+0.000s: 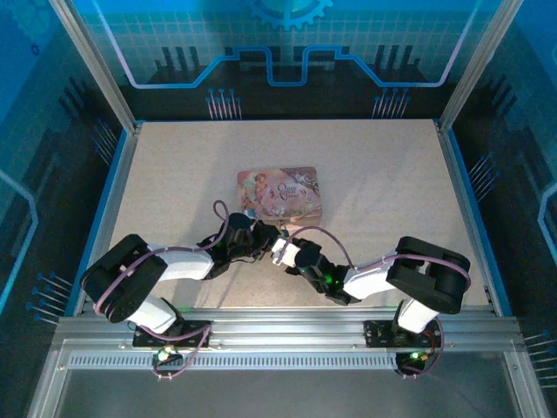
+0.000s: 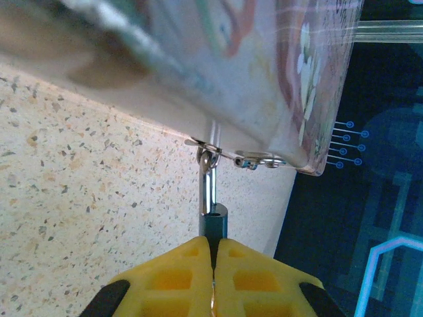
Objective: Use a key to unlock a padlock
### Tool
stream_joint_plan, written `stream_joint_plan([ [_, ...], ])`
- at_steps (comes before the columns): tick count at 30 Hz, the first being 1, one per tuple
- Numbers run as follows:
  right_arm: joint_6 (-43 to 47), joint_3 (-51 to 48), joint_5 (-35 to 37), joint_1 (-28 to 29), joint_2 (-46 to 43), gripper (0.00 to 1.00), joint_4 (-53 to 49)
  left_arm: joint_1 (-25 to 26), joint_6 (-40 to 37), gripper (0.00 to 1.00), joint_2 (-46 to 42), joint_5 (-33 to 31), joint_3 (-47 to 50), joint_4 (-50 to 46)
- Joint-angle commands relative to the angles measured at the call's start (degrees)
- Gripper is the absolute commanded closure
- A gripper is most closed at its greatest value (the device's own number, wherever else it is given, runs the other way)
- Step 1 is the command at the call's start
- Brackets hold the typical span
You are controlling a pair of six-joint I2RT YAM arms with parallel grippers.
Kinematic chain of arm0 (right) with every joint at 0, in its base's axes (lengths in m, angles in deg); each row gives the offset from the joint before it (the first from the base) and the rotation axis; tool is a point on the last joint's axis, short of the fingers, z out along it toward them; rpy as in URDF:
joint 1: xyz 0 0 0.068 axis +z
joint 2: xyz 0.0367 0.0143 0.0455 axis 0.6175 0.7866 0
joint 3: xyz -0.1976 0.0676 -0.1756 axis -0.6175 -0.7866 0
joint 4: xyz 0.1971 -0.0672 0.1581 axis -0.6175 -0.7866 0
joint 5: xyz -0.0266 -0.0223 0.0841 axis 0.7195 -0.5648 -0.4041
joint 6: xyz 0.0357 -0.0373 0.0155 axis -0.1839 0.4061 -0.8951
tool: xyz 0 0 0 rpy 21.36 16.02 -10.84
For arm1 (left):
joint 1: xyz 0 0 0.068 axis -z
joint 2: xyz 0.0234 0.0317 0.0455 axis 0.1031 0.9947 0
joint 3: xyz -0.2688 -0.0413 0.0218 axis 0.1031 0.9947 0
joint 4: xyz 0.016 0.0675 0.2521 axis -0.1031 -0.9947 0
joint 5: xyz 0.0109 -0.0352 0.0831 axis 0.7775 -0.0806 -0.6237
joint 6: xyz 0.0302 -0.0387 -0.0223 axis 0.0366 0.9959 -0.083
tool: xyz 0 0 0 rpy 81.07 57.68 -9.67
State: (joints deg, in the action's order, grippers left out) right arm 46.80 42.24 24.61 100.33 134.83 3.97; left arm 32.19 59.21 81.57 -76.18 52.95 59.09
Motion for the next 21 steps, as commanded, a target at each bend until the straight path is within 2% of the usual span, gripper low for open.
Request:
stream_joint_plan([
  [1, -1.6, 2.2, 1.5, -0.8, 1.1, 1.00, 1.9, 1.2, 2.0, 0.92, 1.4, 5.0, -0.1, -3.9],
  [9, -9.9, 2.3, 1.8, -1.5, -1.1, 1.00, 0.1, 1.2, 2.0, 0.92, 1.6, 4.8, 0.0, -3.8],
  [21, -35.9, 2.4, -6.2, -3.3, -3.2, 1.00, 0.8, 1.6, 2.1, 0.92, 2.7, 4.6, 0.0, -3.3],
])
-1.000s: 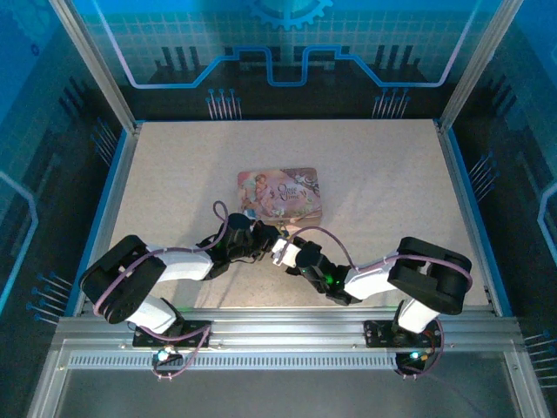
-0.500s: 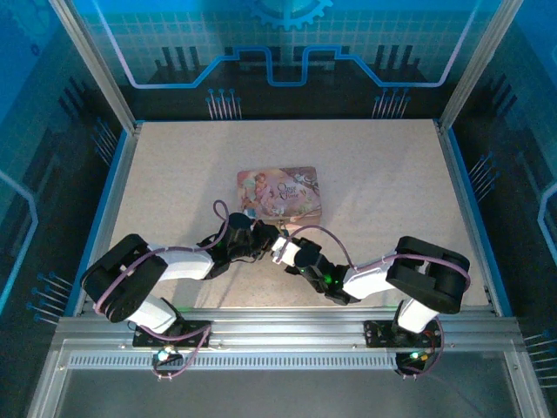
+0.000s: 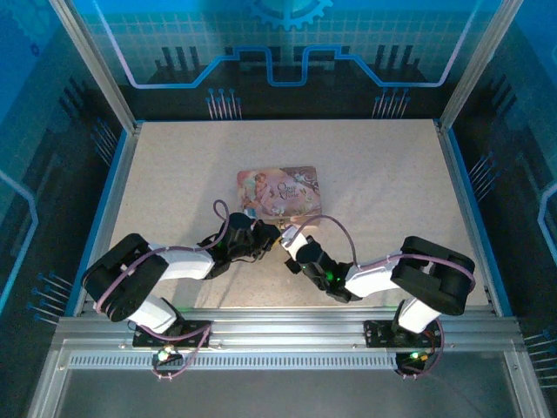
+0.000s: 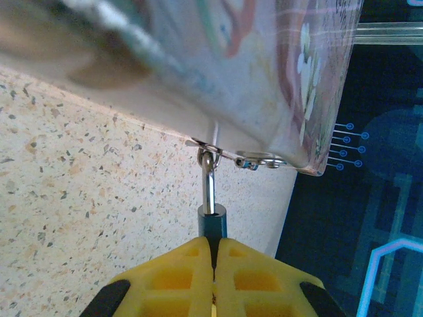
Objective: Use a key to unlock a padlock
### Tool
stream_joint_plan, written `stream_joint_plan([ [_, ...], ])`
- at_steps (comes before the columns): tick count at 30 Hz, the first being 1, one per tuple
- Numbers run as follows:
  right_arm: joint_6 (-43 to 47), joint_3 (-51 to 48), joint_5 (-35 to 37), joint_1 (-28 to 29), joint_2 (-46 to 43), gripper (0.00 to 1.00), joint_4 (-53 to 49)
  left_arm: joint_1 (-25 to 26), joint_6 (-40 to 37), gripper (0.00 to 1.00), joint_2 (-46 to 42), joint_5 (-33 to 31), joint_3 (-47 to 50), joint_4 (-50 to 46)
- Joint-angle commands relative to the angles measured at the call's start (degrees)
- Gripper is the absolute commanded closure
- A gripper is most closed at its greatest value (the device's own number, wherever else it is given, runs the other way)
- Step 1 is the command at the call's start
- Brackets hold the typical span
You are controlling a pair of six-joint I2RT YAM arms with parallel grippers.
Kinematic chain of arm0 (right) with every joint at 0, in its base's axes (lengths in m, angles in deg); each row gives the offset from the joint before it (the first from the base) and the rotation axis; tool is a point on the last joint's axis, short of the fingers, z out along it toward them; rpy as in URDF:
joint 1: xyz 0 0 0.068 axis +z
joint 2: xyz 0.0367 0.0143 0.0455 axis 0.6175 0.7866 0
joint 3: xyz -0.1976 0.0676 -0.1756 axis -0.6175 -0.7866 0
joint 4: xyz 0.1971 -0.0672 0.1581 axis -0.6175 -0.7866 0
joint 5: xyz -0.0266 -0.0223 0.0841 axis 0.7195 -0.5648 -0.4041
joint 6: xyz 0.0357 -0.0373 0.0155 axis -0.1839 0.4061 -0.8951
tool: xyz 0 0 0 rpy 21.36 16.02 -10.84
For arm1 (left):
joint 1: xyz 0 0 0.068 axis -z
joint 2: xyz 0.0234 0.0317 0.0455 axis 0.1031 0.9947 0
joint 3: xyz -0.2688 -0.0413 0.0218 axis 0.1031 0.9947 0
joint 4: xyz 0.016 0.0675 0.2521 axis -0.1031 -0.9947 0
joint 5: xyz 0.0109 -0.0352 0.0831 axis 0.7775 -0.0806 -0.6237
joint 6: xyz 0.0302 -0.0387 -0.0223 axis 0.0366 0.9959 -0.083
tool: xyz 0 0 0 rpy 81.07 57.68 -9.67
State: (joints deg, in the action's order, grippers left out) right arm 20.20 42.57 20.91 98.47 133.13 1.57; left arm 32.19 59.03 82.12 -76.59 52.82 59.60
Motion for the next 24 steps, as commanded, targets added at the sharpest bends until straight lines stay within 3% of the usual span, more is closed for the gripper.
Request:
stream_joint_plan([
  [1, -11.0, 2.0, -3.8, -2.0, -1.7, 1.00, 3.5, 1.7, 2.3, 0.92, 2.3, 5.0, 0.0, -3.8],
  [6, -17.4, 1.0, -9.5, -4.4, -1.9, 1.00, 6.2, 2.0, 2.4, 0.92, 3.2, 4.8, 0.2, -3.1],
  [12, -19.0, 0.1, -9.9, -4.7, -2.0, 1.00, 4.8, 2.0, 2.1, 0.90, 2.8, 4.6, 0.3, -3.3],
  [17, -20.5, -0.9, -9.1, -4.7, -2.0, 1.00, 3.6, 1.9, 1.0, 0.75, 1.2, 3.9, -0.1, -5.4],
  [24, -22.6, -2.4, -8.6, -4.8, -2.1, 1.00, 3.6, 1.4, -0.5, 0.63, -2.3, 2.6, -0.5, -10.2],
])
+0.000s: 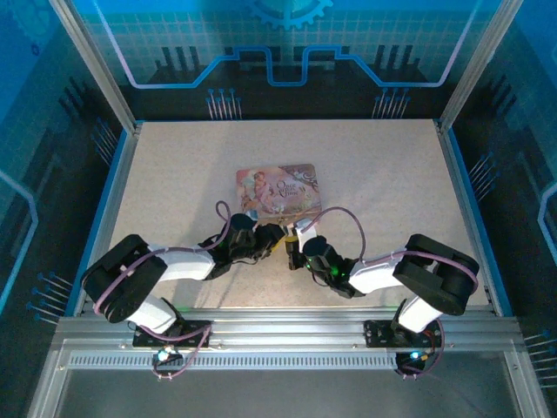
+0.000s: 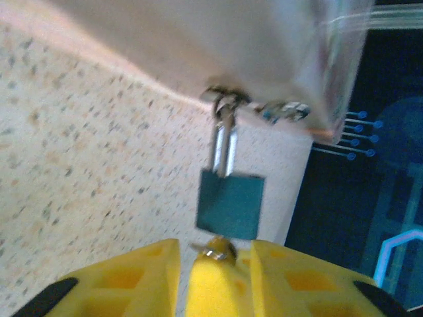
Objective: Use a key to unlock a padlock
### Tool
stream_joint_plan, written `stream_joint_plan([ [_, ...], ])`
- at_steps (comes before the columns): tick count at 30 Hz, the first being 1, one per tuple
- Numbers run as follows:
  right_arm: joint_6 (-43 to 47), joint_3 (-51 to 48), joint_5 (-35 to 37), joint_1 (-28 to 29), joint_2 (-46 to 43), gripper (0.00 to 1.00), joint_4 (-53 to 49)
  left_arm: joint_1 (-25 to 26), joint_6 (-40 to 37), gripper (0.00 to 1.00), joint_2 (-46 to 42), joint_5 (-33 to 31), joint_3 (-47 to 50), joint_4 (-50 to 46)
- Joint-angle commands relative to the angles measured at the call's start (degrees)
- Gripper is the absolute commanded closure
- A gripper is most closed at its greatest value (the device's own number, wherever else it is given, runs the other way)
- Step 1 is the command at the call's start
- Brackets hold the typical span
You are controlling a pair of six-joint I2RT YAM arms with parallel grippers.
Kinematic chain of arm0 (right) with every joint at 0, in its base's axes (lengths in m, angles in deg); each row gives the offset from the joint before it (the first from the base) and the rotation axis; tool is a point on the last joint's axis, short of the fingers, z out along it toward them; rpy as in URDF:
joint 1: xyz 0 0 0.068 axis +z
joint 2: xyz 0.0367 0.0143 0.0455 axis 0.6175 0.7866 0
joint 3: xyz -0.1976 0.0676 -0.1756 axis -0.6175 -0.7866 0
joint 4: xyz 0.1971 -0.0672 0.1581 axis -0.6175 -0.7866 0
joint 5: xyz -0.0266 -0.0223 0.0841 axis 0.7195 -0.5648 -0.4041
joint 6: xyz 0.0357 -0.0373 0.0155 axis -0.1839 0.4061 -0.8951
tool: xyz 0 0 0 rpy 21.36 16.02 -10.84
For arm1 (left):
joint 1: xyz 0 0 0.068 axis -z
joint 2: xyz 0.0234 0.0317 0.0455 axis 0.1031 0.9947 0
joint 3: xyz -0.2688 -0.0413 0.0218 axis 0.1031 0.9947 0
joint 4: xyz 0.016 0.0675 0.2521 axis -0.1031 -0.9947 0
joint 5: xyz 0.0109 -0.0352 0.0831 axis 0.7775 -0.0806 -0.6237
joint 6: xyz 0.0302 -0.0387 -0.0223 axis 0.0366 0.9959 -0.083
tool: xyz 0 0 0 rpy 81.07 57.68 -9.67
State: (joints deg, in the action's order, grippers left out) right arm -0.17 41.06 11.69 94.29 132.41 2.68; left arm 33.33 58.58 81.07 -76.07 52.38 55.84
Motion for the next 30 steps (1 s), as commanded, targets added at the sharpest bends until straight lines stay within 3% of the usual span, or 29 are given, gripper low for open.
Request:
stream_joint_plan([
  [1, -2.6, -1.1, 0.6, -0.6, -1.5, 1.00, 2.6, 0.1, -0.2, 0.61, -1.7, 2.0, 0.0, -6.9],
  [9, -9.3, -3.0, -7.1, -3.5, -1.9, 1.00, 5.6, -2.1, -3.7, 0.49, -8.8, 1.1, -0.3, -14.3],
  [18, -24.7, -4.6, -19.9, -9.5, 1.3, 1.00, 11.9, -6.4, -14.3, 0.40, -21.5, -3.7, -3.9, -33.8],
  [26, -31.9, -3.8, -21.5, -10.3, 4.5, 1.00, 13.0, -12.0, -20.1, 0.29, -28.4, -5.8, -5.6, -43.3],
  [30, -33.1, -2.4, -23.5, -10.5, 5.8, 0.99, 11.7, -17.4, -24.3, 0.23, -28.4, -4.3, -6.6, -45.9],
])
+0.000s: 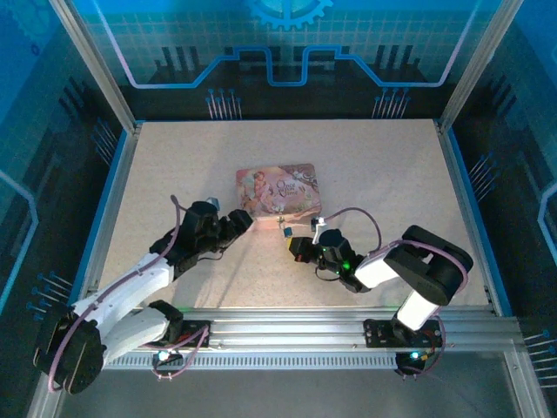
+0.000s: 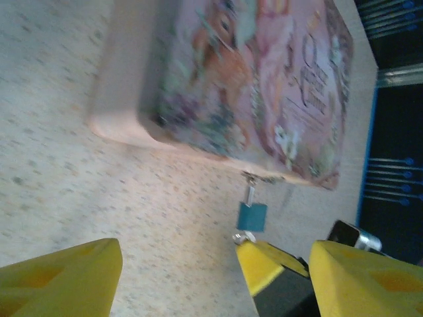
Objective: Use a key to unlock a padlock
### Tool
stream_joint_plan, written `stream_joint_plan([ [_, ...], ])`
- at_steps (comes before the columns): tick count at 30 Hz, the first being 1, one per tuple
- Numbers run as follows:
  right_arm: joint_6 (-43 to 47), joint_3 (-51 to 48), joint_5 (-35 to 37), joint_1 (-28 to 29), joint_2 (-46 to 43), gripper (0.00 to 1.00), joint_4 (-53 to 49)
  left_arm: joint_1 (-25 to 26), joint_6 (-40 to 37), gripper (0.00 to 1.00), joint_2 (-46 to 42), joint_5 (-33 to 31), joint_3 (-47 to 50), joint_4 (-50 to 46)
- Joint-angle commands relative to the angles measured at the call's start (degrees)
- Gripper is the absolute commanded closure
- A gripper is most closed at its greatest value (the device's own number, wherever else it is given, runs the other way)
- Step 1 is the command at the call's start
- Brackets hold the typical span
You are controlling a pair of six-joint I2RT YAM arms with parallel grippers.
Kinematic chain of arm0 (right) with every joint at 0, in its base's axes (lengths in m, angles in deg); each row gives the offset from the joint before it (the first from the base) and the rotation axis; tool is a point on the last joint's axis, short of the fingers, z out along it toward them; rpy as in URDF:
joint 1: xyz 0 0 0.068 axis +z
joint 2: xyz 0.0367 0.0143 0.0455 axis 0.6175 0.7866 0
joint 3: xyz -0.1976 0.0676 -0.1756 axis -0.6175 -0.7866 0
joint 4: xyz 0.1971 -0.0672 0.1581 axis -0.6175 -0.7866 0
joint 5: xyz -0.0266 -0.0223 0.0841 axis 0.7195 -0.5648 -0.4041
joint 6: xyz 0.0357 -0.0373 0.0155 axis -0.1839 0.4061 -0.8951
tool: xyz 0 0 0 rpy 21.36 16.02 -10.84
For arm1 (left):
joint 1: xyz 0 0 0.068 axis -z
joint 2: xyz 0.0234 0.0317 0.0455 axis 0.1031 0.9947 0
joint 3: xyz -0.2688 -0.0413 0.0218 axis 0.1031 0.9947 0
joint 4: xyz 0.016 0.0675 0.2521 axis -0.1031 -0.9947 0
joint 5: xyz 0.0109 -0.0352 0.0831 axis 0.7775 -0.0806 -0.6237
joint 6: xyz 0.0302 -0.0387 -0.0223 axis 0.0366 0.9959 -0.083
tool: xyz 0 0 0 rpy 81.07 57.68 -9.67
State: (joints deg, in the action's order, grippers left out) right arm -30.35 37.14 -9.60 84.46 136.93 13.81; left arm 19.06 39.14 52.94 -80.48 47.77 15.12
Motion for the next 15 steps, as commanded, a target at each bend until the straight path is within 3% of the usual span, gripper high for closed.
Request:
stream_joint_plan([
  [1, -3.0, 1.8, -2.3, -0.8, 1.6, 0.97, 0.4, -4.5, -5.9, 0.23, 0.1, 1.3, -2.3, -5.2],
  [8, -2.9, 1.5, -1.5, -0.7, 2.0, 0.82, 0.0, -13.3, -12.1, 0.20, 7.7, 9.8, -6.7, -4.5],
  [11, -1.7, 1.5, -1.4, -0.7, 1.2, 0.80, -1.5, -15.1, -15.0, 0.20, 12.2, 12.8, -9.9, -4.3],
  [15, 0.3, 1.3, -1.4, -0.8, -0.6, 0.69, -4.5, -15.7, -18.2, 0.20, 16.8, 13.8, -14.3, -5.2],
])
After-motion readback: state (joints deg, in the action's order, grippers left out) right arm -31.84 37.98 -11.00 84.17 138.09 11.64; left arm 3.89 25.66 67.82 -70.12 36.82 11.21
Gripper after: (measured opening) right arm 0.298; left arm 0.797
